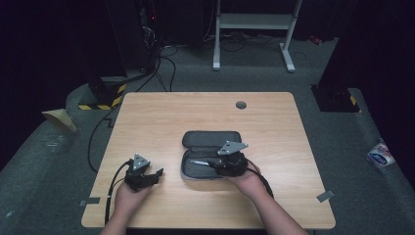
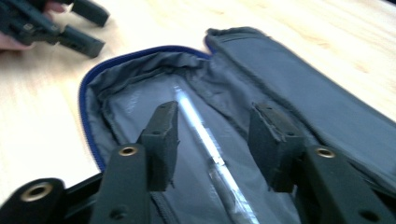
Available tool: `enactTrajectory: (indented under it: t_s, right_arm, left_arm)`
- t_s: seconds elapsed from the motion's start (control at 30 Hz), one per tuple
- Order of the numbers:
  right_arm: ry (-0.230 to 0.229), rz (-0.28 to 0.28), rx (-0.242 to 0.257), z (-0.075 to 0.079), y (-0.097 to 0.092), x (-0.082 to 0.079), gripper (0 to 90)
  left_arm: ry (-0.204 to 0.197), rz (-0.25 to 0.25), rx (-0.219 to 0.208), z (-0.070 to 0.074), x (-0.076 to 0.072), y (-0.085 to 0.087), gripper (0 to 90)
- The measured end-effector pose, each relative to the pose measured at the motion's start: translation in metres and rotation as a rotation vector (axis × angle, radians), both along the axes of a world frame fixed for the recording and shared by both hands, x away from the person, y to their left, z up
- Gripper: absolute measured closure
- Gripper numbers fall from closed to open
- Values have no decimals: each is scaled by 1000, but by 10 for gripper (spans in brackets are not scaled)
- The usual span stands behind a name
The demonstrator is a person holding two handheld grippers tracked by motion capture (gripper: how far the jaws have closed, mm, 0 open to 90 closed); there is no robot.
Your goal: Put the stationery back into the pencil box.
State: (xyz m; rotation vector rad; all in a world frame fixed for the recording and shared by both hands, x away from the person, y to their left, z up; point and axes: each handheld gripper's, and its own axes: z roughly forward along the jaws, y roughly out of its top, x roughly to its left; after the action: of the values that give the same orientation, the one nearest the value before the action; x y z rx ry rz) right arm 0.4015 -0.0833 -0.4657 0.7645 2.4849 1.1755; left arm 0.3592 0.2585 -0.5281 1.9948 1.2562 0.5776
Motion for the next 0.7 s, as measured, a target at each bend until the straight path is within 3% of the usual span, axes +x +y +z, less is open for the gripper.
enactTrajectory:
  t_s: [0.3,0.7]
  right_arm:
    - [-37,-129,66,4,-33,3,359]
    - [-43,-312,68,-2,-91,4,329]
  left_arm:
    - [-1,-1,2,0,0,0,348]
    - [-2,4,2,0,0,0,348]
